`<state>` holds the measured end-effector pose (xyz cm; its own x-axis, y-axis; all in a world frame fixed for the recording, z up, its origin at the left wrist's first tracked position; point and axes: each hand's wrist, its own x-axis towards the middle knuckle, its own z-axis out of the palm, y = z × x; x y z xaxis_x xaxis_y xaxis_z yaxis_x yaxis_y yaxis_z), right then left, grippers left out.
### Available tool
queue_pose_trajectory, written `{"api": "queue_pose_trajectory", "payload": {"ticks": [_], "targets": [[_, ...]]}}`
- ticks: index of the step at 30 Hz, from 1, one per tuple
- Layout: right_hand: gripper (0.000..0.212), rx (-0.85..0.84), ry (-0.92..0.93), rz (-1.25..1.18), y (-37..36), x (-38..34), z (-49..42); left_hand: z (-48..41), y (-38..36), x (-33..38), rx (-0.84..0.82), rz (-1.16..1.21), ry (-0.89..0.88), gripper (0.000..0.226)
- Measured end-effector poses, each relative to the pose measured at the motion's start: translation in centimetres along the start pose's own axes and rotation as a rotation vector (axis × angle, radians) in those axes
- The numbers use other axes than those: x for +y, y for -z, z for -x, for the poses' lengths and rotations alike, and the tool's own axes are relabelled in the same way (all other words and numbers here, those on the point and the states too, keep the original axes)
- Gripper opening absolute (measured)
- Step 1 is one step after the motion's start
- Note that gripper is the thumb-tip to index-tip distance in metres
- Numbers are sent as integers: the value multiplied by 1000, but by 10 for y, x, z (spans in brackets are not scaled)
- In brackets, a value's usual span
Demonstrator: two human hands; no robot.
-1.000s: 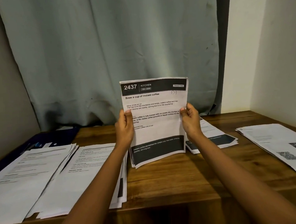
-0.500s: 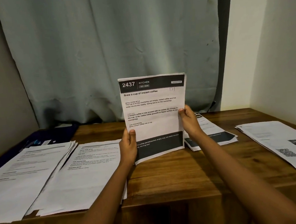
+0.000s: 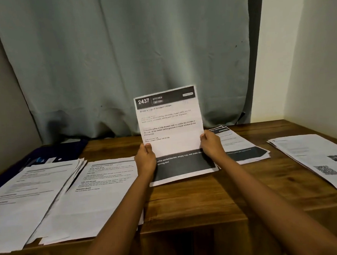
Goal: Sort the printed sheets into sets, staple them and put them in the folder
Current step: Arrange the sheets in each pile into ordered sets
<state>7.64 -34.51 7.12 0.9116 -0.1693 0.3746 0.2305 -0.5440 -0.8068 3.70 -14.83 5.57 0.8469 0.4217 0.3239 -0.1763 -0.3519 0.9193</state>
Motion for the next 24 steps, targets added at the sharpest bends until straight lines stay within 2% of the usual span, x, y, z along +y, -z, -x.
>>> {"api": "queue_pose_trajectory", "payload": {"ticks": [5, 8, 16, 24], "targets": [[23, -49, -116, 249, -15, 9, -1, -11, -6, -12, -109, -186, 195, 37], [23, -64, -160, 349, -25, 15, 1, -12, -9, -13, -148, -250, 235, 35], [29, -87, -197, 452, -38, 25, 3, -6, -16, -14, -281, -563, 101, 42], [35, -108, -181, 529, -41, 30, 0, -12, -18, -18, -320, -753, 78, 35]]}}
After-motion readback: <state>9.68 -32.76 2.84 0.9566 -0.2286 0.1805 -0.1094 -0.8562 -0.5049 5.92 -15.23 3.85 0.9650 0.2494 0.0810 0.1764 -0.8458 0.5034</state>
